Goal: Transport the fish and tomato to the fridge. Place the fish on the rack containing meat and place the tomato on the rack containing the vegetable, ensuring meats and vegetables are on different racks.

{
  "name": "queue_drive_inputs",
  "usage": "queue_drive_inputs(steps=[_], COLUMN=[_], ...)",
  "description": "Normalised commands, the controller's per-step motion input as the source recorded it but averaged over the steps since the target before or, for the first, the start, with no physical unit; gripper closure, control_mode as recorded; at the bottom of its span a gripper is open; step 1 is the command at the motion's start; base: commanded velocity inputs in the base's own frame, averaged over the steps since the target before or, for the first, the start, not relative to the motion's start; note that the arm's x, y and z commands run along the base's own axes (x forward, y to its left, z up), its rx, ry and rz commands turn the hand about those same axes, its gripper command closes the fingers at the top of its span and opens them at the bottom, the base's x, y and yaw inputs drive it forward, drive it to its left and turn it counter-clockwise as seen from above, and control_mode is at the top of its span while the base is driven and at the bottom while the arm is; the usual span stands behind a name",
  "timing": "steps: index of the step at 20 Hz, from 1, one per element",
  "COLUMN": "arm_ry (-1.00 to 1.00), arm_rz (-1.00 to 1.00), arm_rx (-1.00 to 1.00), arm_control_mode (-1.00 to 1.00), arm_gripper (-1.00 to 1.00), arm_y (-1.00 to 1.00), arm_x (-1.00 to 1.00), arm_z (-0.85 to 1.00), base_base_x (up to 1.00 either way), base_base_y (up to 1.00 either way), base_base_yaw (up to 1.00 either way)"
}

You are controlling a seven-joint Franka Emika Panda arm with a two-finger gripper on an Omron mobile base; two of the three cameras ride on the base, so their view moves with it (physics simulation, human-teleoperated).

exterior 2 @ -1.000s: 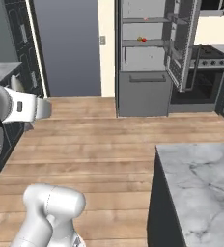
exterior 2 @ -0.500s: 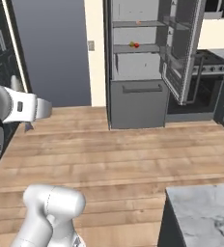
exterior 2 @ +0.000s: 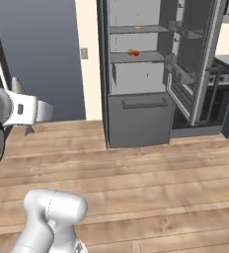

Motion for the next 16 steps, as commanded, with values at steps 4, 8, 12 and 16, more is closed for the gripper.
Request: queue_drive_inputs(steps=[4,8,12,16], arm_ry=[0.0,0.0,0.0,0.0], arm_rz=[0.0,0.0,0.0,0.0], arm_rx=[0.0,0.0,0.0,0.0], arm_control_mode=[1.0,1.0,1.0,1.0], arm_gripper=[1.0,1.0,1.0,1.0], arm_y=[0.0,0.0,0.0,0.0], arm_x=[0.0,0.0,0.0,0.0], arm_z=[0.0,0.0,0.0,0.0], base_base_x=[1.0,1.0,1.0,1.0], base_base_y=[0.15,0.03,-0.15,-0.53], base_base_yaw=[-0.1,-0.08,-0.03,0.0])
